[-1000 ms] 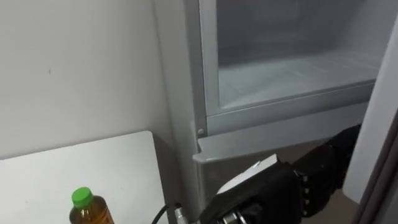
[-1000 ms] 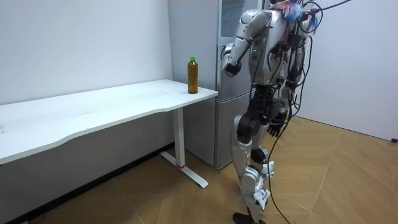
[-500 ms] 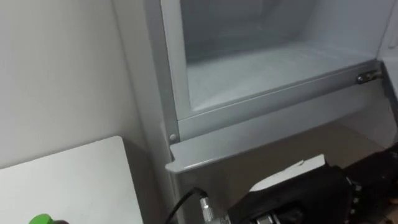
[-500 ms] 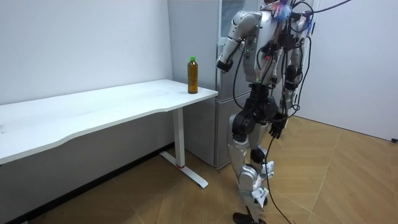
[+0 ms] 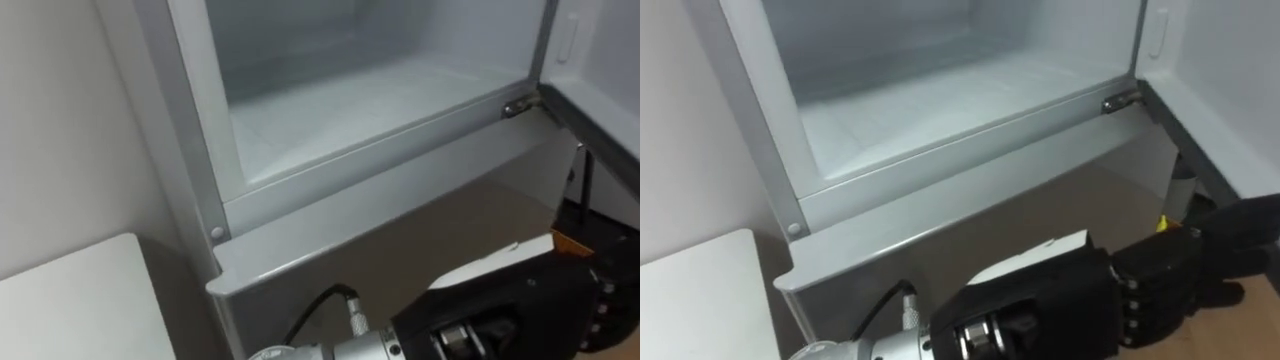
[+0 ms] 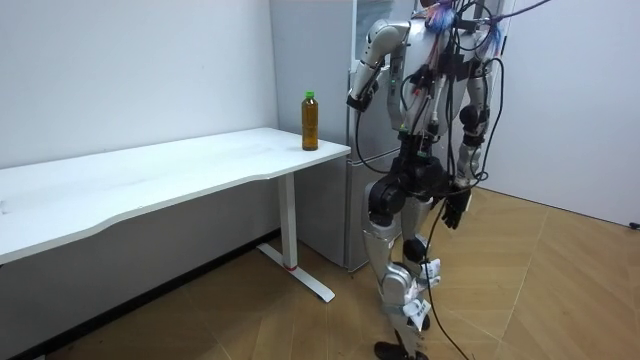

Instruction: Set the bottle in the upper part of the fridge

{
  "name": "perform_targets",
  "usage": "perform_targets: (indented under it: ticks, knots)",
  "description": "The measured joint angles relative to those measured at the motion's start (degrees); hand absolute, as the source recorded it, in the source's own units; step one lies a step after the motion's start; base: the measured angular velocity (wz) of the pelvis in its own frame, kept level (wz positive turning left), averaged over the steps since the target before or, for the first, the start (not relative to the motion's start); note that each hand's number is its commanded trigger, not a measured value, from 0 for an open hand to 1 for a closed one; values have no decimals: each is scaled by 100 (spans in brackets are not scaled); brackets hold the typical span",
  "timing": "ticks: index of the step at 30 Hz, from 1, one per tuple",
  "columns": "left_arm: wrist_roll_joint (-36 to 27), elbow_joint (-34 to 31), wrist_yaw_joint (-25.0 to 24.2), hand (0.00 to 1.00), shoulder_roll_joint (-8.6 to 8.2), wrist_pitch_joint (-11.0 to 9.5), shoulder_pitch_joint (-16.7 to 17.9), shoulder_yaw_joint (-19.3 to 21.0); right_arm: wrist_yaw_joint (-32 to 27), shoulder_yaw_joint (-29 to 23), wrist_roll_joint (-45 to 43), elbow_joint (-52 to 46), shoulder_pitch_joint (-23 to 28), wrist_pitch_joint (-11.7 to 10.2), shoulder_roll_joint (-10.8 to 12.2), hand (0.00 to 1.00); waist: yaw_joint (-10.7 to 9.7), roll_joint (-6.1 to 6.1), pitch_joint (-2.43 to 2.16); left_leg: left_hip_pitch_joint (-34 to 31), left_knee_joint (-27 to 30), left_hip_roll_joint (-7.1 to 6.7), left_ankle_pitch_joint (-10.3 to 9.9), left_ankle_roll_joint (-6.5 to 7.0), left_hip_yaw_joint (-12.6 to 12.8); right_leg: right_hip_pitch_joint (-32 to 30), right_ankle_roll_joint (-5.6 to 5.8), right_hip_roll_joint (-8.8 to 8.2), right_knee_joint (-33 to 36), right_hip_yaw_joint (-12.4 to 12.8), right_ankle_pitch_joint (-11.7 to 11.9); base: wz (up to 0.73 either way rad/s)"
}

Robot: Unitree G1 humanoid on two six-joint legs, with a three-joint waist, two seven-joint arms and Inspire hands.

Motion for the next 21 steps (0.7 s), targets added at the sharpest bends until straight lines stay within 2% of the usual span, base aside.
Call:
perform_targets:
  ticks: [7, 12, 17, 21]
  knots:
    - [-24, 120, -25, 0, 2, 8, -33, -49, 5, 2, 5, -52, -9, 155, -5, 0, -1, 1, -2, -28, 0, -18, -1, 0, 49, -132, 0, 24, 122, 108, 0, -10]
    - [-102, 242, -30, 0, 3, 11, -32, -70, 4, 4, 33, -62, -21, 160, -4, 0, 24, -2, -1, 8, -7, -15, -1, -1, 44, -105, -4, 27, 157, 113, 2, 1]
    - [-111, 244, -5, 0, 18, 7, -19, -87, -15, 12, 54, -59, -37, 155, -5, 0, 59, 6, -6, -33, -10, -12, -1, -1, 39, -80, -4, -6, 102, 11, 20, 12]
    - [-110, 242, -9, 0, 21, 2, -19, -94, -51, 12, 57, -59, -40, 126, -15, 0, 163, 46, -33, -107, -8, -14, -1, 0, -149, -47, 8, -48, 66, -177, 63, 23]
